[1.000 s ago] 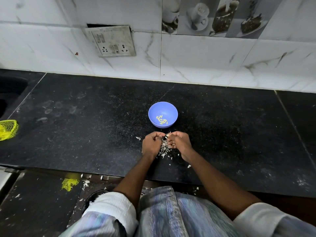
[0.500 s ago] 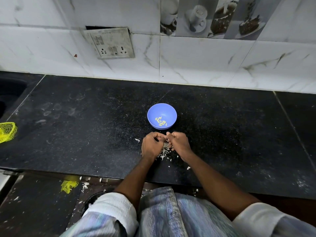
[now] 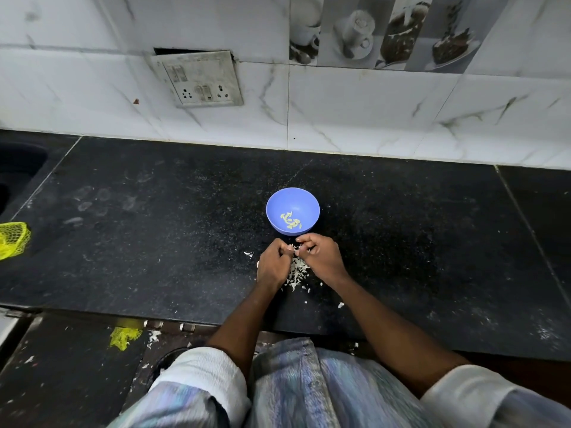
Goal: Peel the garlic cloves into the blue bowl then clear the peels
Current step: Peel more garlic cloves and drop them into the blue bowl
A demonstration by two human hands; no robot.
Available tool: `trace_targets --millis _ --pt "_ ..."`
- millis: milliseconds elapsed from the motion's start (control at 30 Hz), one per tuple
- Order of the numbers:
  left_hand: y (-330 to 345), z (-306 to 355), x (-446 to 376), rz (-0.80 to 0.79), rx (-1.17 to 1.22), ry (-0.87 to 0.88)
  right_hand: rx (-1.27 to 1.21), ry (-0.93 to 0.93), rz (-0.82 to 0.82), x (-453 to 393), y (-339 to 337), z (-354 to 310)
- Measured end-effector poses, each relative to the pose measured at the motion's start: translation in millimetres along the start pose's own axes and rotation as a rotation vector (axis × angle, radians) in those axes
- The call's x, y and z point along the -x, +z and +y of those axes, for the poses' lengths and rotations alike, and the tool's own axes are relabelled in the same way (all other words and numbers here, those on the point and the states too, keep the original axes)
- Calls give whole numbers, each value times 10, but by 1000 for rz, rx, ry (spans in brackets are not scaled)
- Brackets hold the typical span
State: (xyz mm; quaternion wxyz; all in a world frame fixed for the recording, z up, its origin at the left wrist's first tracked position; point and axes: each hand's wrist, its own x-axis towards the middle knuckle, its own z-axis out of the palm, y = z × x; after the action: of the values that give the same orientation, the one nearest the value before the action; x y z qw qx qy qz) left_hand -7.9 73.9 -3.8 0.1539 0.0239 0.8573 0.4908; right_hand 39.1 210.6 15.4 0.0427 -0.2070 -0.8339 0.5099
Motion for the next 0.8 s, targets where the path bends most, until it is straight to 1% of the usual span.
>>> trace_targets --millis 100,233,367,467,533,600,700,800 --pt "18 1 3 -20 4 -15 11 0 -47 8 20 -16" --pt "19 17 3 -57 9 -30 19 48 -47 -6 61 -13" --pt "2 43 -3 -36 7 8 63 103 -50 -5 93 -53" --pt "-52 71 -4 -13 17 7 208 47 10 -44 57 -121" --pt "-84 95 -18 16 -5 8 238 -26 87 -109 44 -200" --pt "-103 125 -31 37 -41 14 238 -57 167 -201 45 -276" --pt "-133 185 -48 48 -68 16 241 -51 243 -331 46 -351" --pt "-158 177 -101 37 -53 22 183 -6 261 -426 57 -347"
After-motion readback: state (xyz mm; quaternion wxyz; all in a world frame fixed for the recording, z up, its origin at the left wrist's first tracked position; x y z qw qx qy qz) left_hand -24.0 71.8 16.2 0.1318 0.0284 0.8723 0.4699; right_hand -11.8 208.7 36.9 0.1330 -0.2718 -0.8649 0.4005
